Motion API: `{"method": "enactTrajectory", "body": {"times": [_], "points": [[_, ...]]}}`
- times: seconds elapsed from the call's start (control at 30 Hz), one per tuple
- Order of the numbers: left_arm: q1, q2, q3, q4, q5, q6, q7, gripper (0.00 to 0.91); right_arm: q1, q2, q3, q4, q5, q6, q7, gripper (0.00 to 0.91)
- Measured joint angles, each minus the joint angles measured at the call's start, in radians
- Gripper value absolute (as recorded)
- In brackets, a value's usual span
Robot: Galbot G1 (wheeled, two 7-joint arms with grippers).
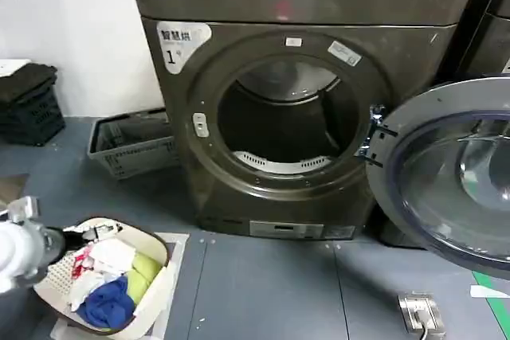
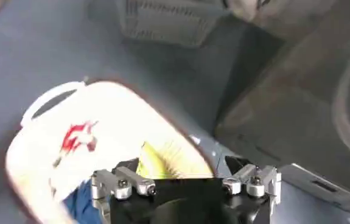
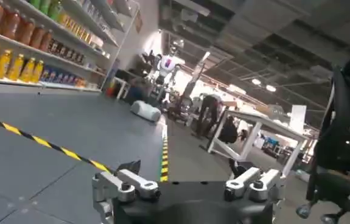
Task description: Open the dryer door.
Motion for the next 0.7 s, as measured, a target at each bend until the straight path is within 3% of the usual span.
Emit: {"method": "enactTrajectory", "body": {"times": [0.13, 0.7], "points": [[0.002, 0.016, -0.011, 0.04, -0.097, 0.0, -0.048, 0.907, 0.0, 0.0, 0.0, 0.001, 0.009, 0.004, -0.003, 0.907], [0.025, -0.009, -0.054, 0.128, -0.23, 0.0, -0.137, 0.907, -0.002, 0.0, 0.003, -0.011, 0.022, 0.047, -0.009, 0.907]]}}
